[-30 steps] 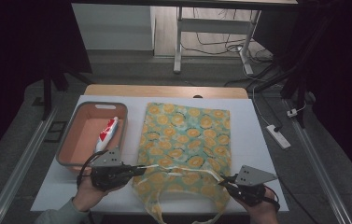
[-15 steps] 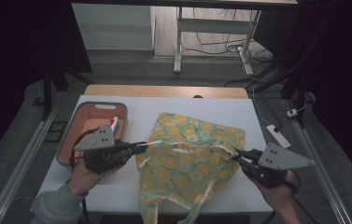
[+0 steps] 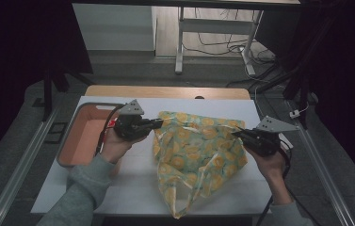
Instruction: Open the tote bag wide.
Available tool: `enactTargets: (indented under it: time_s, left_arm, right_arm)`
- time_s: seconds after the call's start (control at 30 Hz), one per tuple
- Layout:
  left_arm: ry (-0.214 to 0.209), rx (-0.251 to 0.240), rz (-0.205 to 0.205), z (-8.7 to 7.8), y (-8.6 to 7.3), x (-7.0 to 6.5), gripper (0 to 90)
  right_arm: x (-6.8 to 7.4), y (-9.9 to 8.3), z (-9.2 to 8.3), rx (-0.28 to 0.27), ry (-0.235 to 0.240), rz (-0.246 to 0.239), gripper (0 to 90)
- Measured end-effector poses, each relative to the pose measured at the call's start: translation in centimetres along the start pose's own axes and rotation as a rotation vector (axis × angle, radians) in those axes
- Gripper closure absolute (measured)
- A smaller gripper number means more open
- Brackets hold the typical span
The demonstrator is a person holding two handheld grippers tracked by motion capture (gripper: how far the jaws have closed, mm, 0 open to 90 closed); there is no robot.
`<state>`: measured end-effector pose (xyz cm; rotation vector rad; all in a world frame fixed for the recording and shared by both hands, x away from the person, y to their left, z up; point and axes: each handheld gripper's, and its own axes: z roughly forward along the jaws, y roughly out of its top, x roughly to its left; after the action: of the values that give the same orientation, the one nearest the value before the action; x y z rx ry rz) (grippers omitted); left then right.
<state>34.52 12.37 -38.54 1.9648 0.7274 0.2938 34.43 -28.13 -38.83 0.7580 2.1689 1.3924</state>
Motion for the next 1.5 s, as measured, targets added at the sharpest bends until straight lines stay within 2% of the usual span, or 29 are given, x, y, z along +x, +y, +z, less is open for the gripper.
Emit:
enactTargets:
  time_s: [0.07,0.13,0.27,0.37,0.4,0.43,0.5,0.53,0.63,0.73,0.87,0.97,1.03,1.07,1.1,1.17,1.2,1.23,1.27,1.37,1.47,1.5]
  left_arm:
    - [0.008,0.030,-0.027,1.6,-0.2,1.0,87.6]
    - [0.029,0.056,-0.032,2.6,-0.3,1.4,87.3]
    - [0.043,0.097,-0.060,4.5,-0.5,1.9,86.9]
    - [0.066,0.131,-0.054,6.0,-0.5,1.9,86.2]
    - [0.066,0.131,-0.054,6.0,-0.5,1.9,86.2]
    - [0.074,0.157,-0.058,7.1,-0.6,2.1,86.2]
    - [0.074,0.170,-0.067,7.6,-0.7,2.2,86.0]
    - [0.079,0.199,-0.073,8.7,-0.9,2.5,85.9]
    - [0.087,0.236,-0.085,10.1,-1.2,2.9,85.4]
    - [0.095,0.253,-0.104,11.0,-1.5,3.4,85.3]
    - [0.101,0.285,-0.134,12.4,-2.0,4.1,83.2]
    - [0.104,0.294,-0.133,12.6,-2.1,4.2,77.6]
    - [0.094,0.289,-0.128,12.6,-2.1,4.1,67.2]
    - [0.095,0.283,-0.125,12.5,-2.1,4.0,67.2]
    - [0.114,0.256,-0.115,11.7,-1.7,3.6,52.8]
    - [0.150,0.215,-0.092,10.4,-1.2,2.8,37.6]
    - [0.154,0.199,-0.076,9.6,-0.9,2.3,32.7]
    - [0.154,0.199,-0.076,9.6,-0.9,2.3,30.1]
    - [0.143,0.185,-0.049,8.2,-0.6,1.3,27.2]
    - [0.107,0.179,-0.010,6.6,-0.9,-0.3,24.9]
    - [0.078,0.224,0.025,6.6,-1.8,-1.4,24.3]
    - [0.076,0.234,0.028,7.0,-2.1,-1.6,24.4]
  right_arm:
    - [-0.7,-0.6,0.8,0.019,-0.005,0.022,89.5]
    - [-1.3,-1.2,1.7,0.038,-0.008,0.042,89.5]
    - [-2.4,-2.6,3.4,0.099,-0.016,0.082,89.5]
    - [-3.0,-3.7,4.6,0.145,-0.031,0.087,89.5]
    - [-3.0,-3.7,4.6,0.145,-0.031,0.087,89.5]
    - [-3.4,-4.4,5.3,0.179,-0.037,0.101,89.4]
    - [-3.7,-5.0,5.8,0.196,-0.040,0.112,89.5]
    - [-3.8,-5.4,6.1,0.210,-0.042,0.118,89.5]
    - [-4.1,-6.1,6.8,0.248,-0.045,0.120,89.5]
    - [-4.2,-6.6,7.2,0.269,-0.047,0.120,89.4]
    - [-4.8,-7.5,8.0,0.304,-0.050,0.149,89.2]
    - [-4.8,-8.0,8.6,0.329,-0.043,0.159,85.0]
    - [-4.7,-8.0,8.7,0.338,-0.047,0.166,71.9]
    - [-4.7,-8.0,8.7,0.338,-0.047,0.166,71.9]
    - [-4.5,-7.7,8.5,0.327,-0.095,0.158,49.5]
    - [-4.0,-7.0,7.8,0.299,-0.110,0.163,38.3]
    - [-3.7,-6.5,7.3,0.277,-0.110,0.158,35.0]
    - [-3.2,-6.0,6.7,0.256,-0.107,0.153,33.0]
    - [-2.6,-5.3,6.0,0.240,-0.083,0.145,32.6]
    - [-0.9,-4.4,4.9,0.215,-0.024,0.116,31.9]
    - [1.7,-4.0,4.7,0.227,0.085,0.083,32.2]
    - [2.3,-4.0,4.9,0.235,0.106,0.072,32.4]
